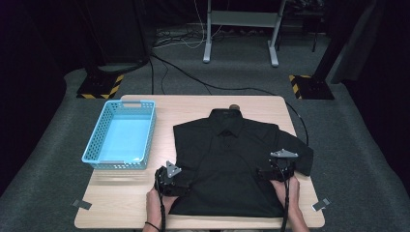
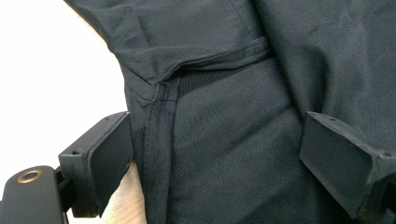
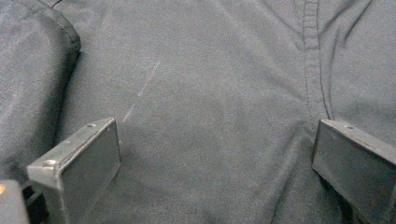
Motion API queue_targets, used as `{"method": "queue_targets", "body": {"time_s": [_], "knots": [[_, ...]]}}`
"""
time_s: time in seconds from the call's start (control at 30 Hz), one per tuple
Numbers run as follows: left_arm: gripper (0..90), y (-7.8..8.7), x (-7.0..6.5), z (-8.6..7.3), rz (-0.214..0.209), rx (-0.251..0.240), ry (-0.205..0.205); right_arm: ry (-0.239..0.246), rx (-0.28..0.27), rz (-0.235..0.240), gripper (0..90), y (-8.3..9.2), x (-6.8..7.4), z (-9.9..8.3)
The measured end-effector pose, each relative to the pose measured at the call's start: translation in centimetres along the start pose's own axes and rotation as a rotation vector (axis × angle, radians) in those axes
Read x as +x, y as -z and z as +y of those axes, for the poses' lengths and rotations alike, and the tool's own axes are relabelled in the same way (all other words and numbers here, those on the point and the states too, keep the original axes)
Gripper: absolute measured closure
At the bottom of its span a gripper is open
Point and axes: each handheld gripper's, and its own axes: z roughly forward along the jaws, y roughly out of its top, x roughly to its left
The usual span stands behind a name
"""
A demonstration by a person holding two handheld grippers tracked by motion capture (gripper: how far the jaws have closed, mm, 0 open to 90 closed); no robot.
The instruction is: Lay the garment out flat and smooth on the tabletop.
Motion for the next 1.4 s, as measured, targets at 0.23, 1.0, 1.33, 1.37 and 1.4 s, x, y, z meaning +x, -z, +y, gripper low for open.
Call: {"method": "queue_targets", "body": {"time_s": [0.23,1.0,1.33,1.37,1.4], "knots": [[10.5,-0.1,0.2,0.3,-0.001,0.001,0.004,-0.001,-0.005,-0.002,0.5,0.1,-0.1,-0.2],[19.3,-4.6,-0.5,6.7,0.053,0.089,-0.009,-0.009,-0.016,-0.002,1.8,0.2,-0.1,-0.3],[19.9,-6.1,-2.6,7.5,0.008,0.100,-0.029,-0.010,-0.017,-0.002,2.1,0.2,-0.1,-0.3],[22.6,-6.1,-2.5,7.7,-0.009,0.110,-0.023,-0.010,-0.018,-0.002,2.2,0.2,-0.1,-0.3],[26.2,-6.1,-2.5,7.7,-0.009,0.110,-0.023,-0.010,-0.018,-0.002,2.2,0.2,-0.1,-0.3]]}}
